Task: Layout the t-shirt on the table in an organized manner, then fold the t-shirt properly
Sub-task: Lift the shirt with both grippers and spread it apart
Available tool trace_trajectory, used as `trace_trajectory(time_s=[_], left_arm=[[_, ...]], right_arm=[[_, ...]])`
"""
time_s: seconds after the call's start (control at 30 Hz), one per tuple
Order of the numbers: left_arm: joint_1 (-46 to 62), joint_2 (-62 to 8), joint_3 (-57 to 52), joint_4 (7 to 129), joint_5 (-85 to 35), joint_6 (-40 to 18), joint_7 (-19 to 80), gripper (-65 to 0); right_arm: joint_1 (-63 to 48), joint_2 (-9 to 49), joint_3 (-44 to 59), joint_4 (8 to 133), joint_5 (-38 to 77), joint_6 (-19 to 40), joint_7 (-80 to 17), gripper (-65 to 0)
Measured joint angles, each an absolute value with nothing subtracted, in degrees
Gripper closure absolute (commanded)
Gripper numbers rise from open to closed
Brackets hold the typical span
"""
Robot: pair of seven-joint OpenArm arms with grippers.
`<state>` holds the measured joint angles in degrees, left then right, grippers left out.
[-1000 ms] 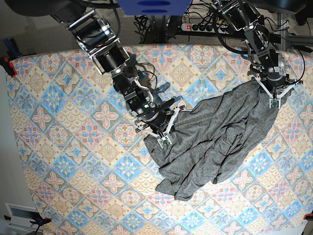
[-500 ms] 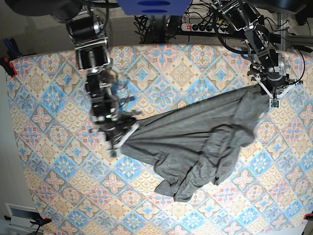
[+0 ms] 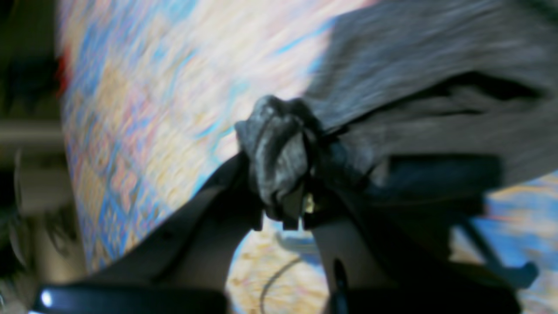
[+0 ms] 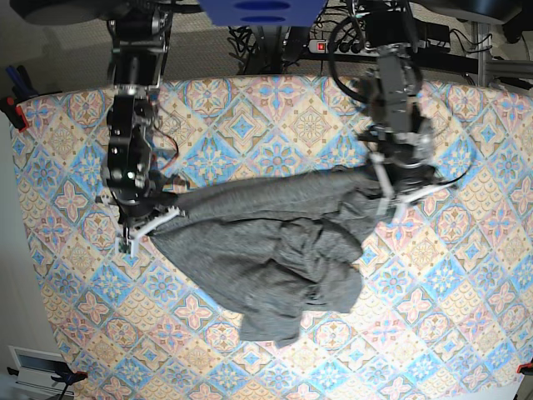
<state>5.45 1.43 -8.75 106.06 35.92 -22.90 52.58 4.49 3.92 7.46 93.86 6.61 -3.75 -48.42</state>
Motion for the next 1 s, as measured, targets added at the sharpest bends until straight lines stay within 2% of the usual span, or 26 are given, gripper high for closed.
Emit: trace_trajectory(time_s=[0.27,0.4,0.7,1.0], left_arm=[[6.09,0.97,6.33,108.86,35.7,-22.7,61.17,-3.0],[9.28,-0.36,6.81,111.39,36.14,-22.5,62.19,-3.0],[19.16,-5.96,6.87,111.59,35.51,-31.42,61.73,-3.0],[21.12,-7.01,6.9,111.59,37.41,-31.55,61.69,-5.2]], right_arm=[[-1.34,3.81,21.71,98.06,6.5,-4.03,-48.14,0.0],[-2.9,3.79,24.75,99.15,6.39,-4.32,-48.03,0.0],[-7.84,3.49,26.13,100.73,6.83,-3.68,-48.03,0.0],[-7.92,3.44,26.04,100.75,6.85,-3.73,-48.05,0.0]])
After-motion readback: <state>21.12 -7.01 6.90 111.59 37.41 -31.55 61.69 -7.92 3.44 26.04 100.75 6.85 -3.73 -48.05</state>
